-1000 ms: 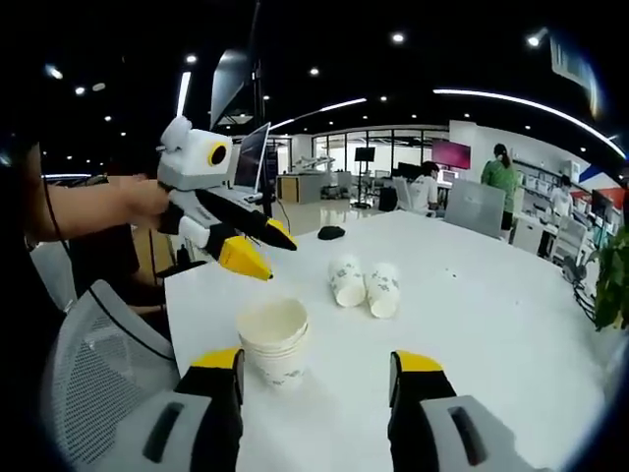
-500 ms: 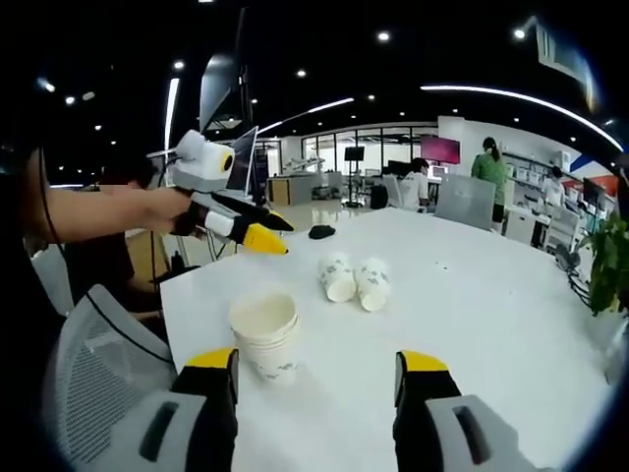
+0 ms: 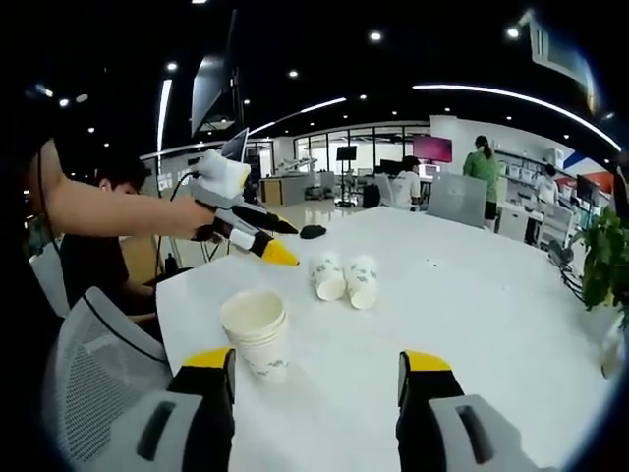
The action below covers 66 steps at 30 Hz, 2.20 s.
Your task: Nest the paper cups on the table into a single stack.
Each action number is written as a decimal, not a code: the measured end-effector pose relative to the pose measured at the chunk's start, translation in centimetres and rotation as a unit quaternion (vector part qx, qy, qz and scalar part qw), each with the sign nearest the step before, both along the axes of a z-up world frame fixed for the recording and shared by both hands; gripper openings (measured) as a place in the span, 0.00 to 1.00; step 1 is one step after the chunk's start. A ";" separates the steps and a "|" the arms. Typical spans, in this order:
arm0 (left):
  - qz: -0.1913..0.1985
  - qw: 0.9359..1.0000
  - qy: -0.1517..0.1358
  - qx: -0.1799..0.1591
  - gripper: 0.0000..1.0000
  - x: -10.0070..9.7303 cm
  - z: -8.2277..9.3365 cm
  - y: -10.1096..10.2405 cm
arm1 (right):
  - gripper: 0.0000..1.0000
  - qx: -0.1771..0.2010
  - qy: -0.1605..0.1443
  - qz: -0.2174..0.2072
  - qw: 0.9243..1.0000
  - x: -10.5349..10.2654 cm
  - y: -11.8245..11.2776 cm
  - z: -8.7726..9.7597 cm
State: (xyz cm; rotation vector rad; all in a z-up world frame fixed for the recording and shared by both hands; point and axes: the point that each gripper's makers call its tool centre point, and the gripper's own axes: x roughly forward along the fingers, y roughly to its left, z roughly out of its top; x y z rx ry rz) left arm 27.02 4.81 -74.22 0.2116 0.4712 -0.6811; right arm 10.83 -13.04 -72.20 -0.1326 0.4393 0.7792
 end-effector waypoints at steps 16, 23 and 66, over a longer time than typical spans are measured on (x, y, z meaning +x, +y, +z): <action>0.008 0.999 0.039 0.024 0.70 4.2 -4.1 1.0 | 0.83 -0.010 -0.002 -0.013 1.000 -0.6 -0.5 -0.8; 0.006 0.998 0.046 0.041 0.72 5.2 -5.2 -0.1 | 0.83 -0.011 0.005 -0.022 1.000 -0.9 -0.8 -1.3; -0.007 0.997 0.066 0.051 0.49 2.1 -4.5 -0.7 | 0.79 -0.014 0.017 -0.030 0.999 -0.9 -0.8 -2.0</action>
